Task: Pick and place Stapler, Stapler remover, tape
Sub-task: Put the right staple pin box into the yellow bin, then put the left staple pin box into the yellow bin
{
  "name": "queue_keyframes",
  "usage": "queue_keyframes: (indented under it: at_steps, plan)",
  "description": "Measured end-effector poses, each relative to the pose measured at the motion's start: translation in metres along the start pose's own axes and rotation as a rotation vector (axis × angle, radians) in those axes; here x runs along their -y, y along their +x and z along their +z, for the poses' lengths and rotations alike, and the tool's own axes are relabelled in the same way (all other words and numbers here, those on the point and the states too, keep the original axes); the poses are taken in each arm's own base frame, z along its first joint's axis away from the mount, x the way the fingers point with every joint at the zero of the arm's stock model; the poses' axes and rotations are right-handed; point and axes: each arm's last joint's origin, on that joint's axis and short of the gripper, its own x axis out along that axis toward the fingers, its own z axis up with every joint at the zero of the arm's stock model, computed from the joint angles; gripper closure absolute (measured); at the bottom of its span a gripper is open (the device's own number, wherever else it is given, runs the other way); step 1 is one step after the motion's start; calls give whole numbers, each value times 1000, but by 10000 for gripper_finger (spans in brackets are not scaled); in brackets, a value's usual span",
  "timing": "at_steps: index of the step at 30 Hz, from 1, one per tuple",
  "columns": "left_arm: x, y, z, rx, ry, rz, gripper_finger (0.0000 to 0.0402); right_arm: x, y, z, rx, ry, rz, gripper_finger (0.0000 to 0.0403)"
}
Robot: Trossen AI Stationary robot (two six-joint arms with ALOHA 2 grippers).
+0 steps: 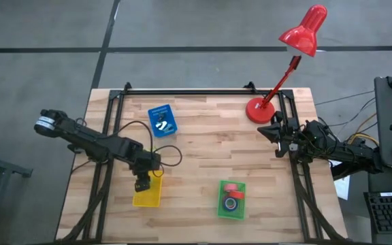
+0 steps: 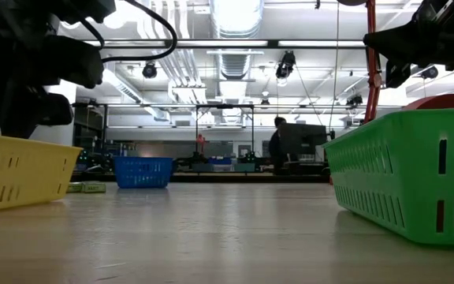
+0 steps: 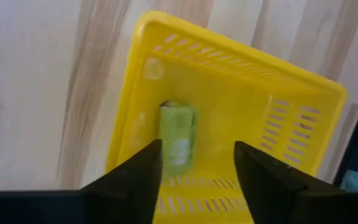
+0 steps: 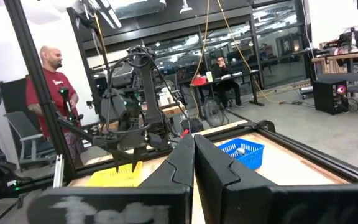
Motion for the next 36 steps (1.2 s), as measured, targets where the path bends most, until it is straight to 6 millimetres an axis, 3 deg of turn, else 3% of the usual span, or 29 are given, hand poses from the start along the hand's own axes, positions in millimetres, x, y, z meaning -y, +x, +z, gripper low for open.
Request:
queue_keyframes:
  at_steps: [5, 13, 30, 36]
  plan:
    - [3, -6, 3, 0, -11, -2, 165, 0, 0, 0, 0, 0, 0, 394]
    - [6, -28, 5, 56, 66, 121, 163, 0, 0, 0, 0, 0, 0, 394]
    - [-41, -41, 18, 33, 50, 330, 163, 0, 0, 0, 0, 0, 0, 394]
    - [-51, -31, 12, -10, 127, 370, 129, 0, 0, 0, 0, 0, 0, 394]
